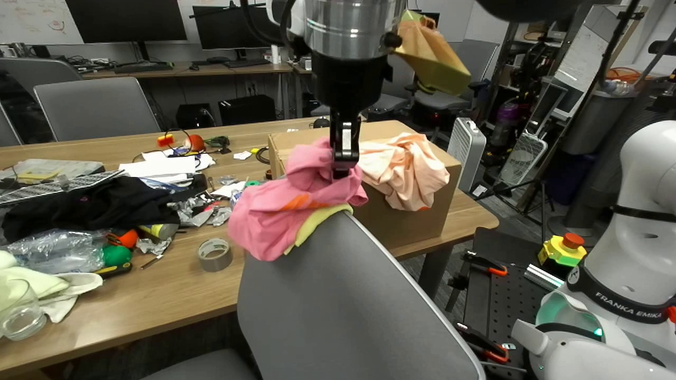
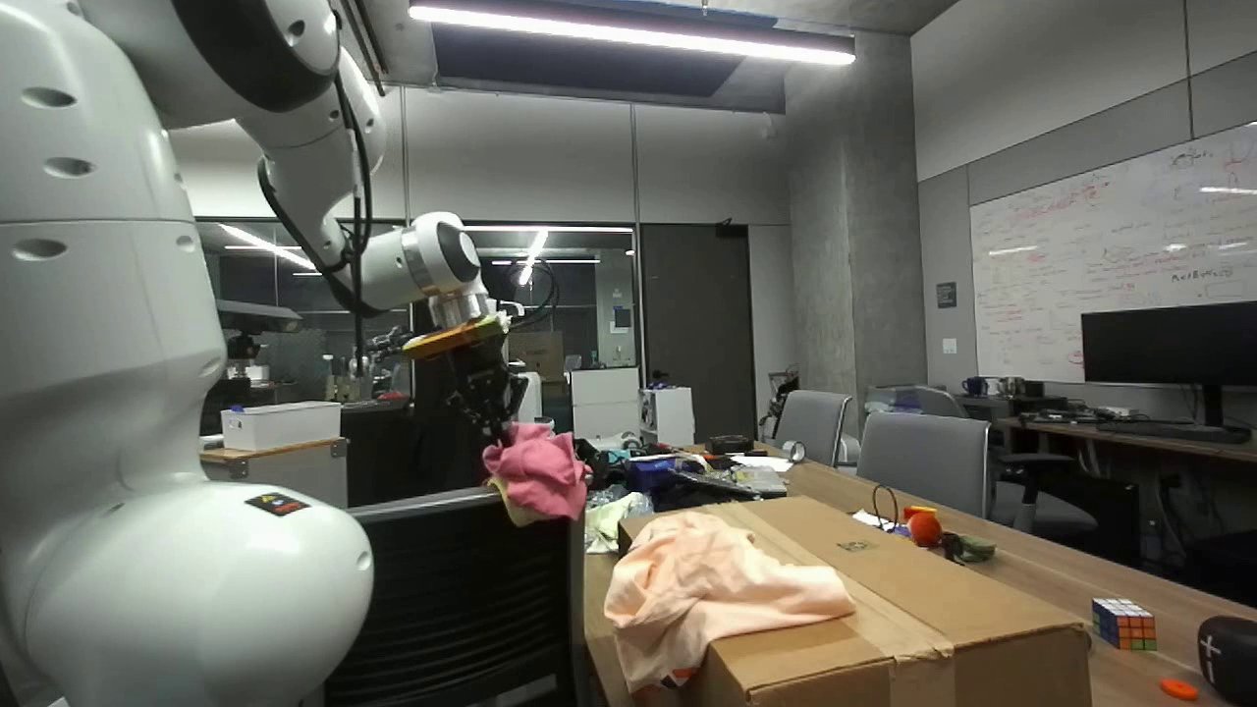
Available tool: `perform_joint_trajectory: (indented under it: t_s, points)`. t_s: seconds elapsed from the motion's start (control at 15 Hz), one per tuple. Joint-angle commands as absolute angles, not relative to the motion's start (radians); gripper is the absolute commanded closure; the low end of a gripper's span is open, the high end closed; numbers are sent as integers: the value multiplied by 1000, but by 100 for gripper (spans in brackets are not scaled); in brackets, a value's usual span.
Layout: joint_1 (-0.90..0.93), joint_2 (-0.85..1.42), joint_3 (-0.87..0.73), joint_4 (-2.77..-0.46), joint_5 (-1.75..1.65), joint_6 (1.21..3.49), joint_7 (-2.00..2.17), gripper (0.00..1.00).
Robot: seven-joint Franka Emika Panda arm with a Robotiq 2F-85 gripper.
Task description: Move the clothes on the chair headrest to the box
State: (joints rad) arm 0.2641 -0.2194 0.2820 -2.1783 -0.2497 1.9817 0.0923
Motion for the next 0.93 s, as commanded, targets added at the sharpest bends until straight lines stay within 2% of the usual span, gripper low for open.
perform_joint_trajectory:
  t_s: [0.0, 0.6, 0.87]
  points:
    - [257, -326, 305, -2161, -300, 1964, 146, 99]
    - [238, -448, 342, -2093, -367, 1921, 176, 99]
    - [226, -457, 352, -1992, -377, 1848, 180, 99]
